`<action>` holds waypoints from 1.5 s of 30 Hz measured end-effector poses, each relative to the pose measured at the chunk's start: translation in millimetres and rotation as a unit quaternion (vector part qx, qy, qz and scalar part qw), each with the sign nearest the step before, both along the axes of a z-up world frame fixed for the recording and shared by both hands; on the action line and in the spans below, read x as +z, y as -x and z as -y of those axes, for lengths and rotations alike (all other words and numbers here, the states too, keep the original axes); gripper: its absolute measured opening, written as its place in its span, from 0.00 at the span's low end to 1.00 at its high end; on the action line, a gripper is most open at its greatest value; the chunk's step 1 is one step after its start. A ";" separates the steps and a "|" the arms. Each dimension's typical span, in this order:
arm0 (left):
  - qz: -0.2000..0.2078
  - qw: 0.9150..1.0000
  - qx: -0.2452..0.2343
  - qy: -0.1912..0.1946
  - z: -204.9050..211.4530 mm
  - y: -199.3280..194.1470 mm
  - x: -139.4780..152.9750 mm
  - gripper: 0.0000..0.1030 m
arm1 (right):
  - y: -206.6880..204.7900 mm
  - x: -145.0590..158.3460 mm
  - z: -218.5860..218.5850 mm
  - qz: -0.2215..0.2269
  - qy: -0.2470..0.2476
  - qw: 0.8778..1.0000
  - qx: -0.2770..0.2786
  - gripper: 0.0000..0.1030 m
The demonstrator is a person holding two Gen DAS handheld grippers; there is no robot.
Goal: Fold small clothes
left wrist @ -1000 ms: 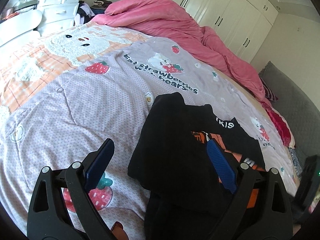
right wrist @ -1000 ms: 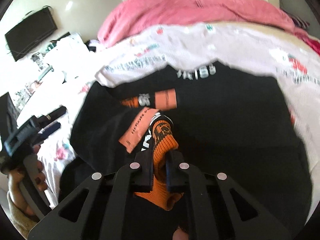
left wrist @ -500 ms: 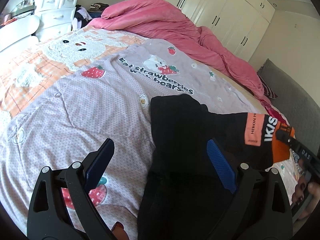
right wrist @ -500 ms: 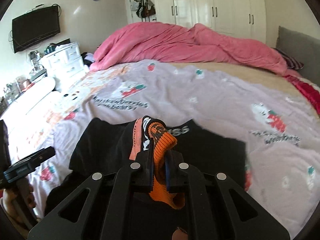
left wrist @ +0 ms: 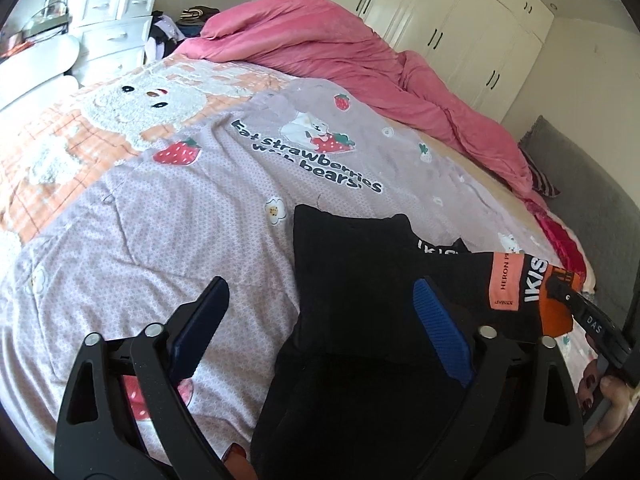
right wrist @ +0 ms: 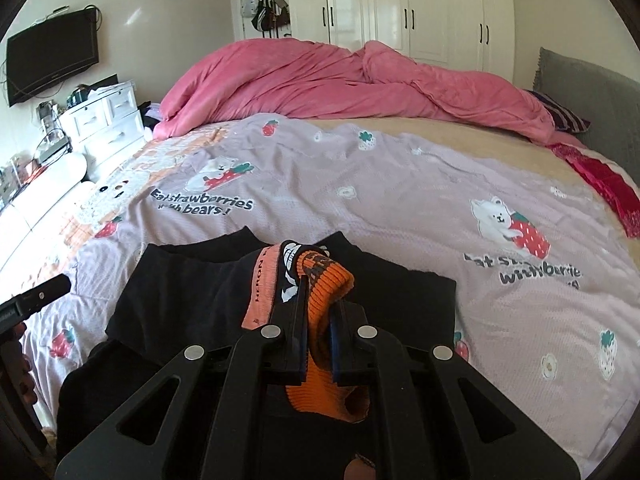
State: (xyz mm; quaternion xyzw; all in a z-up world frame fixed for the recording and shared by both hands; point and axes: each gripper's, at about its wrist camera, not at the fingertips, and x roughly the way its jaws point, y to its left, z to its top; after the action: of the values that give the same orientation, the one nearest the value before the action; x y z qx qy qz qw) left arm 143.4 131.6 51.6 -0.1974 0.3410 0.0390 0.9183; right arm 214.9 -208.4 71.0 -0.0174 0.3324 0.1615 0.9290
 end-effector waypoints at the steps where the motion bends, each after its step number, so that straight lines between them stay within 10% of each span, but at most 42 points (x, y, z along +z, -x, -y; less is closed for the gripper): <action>1: -0.001 1.000 -0.003 0.000 2.5 -3.1 1.2 0.76 | -0.7 -1.3 2.3 -0.003 -0.002 1.000 -0.002 0.07; 17: -0.032 0.997 -0.062 -0.021 54.2 -61.6 -19.2 0.76 | -9.2 -17.4 20.4 -0.047 -0.015 0.999 -0.016 0.08; 24: -0.048 0.996 -0.075 -0.019 58.1 -66.8 -37.0 0.69 | -9.7 -22.8 33.7 -0.043 -0.011 0.998 -0.044 0.29; 45: -0.065 0.990 -0.111 -0.062 68.9 -65.2 -56.7 0.50 | -7.8 -60.9 -23.2 -0.088 0.024 0.995 0.027 0.44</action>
State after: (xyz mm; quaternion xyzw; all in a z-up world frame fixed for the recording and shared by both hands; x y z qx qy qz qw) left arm 208.7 62.7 -5.1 -0.0978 0.4169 -0.0291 0.9032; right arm 222.7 -185.3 10.1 -0.0340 0.4161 0.1790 0.8909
